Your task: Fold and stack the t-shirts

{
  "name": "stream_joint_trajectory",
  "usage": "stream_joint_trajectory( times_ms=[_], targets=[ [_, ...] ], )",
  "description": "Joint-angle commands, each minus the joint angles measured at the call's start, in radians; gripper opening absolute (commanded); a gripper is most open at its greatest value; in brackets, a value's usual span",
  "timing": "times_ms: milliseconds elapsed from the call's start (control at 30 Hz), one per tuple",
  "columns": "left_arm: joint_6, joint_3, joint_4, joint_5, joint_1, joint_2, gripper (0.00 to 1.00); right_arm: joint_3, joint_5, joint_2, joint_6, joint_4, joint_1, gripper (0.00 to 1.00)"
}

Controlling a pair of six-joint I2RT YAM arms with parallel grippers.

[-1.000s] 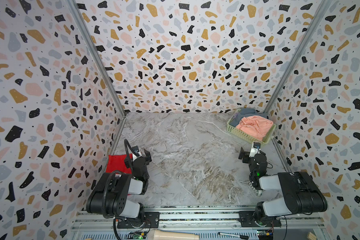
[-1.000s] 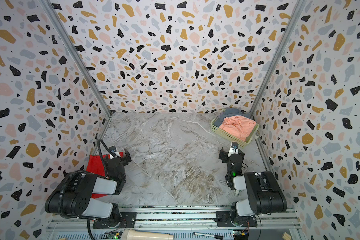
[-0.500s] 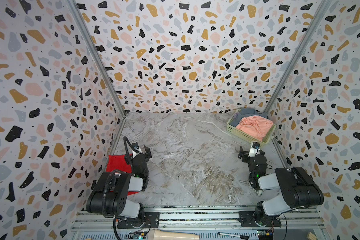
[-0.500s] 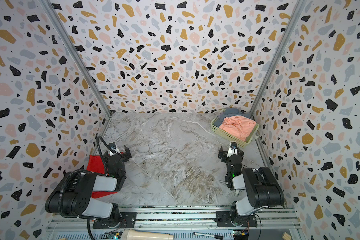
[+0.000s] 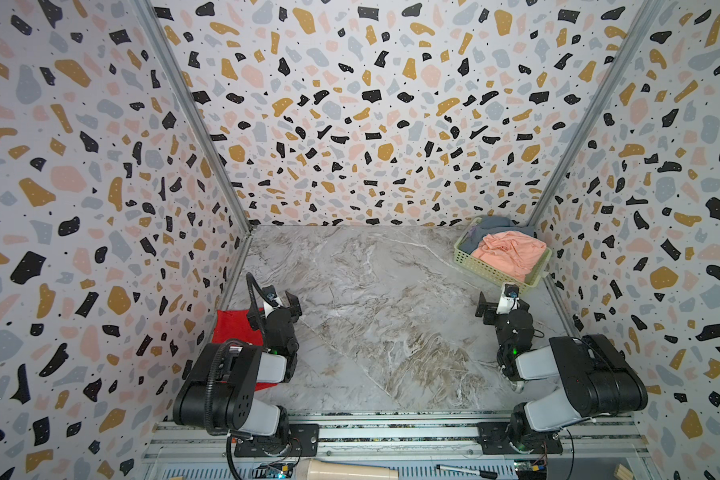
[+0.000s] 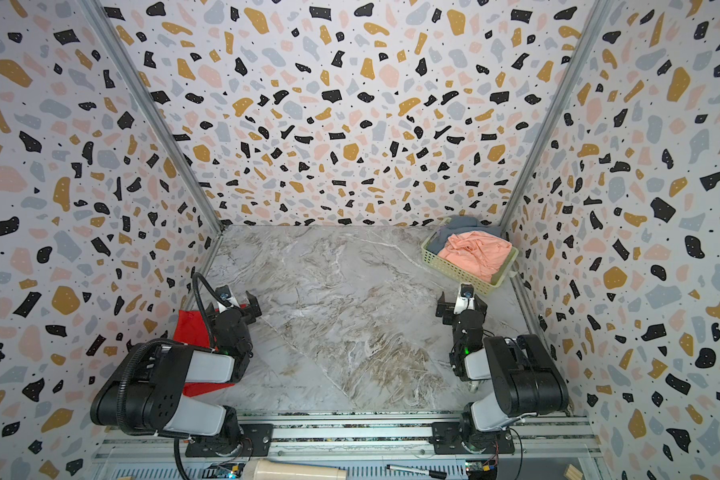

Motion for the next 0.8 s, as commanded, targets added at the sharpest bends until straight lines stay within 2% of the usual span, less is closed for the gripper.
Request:
stream_joint_trajectory(
  times_ms=[0,767],
  targets=[
    [-0.004,-0.005,0.056,-0.024,-0.004,-0.007,0.99,-0.003,0.017,-0.022,-0.015,0.023,0.006,0.99],
    [-0.004,-0.004,0.055,-0.023,-0.004,-0.010,1.00,0.005,0.022,-0.014,-0.012,0.021,0.009,0.99]
  ],
)
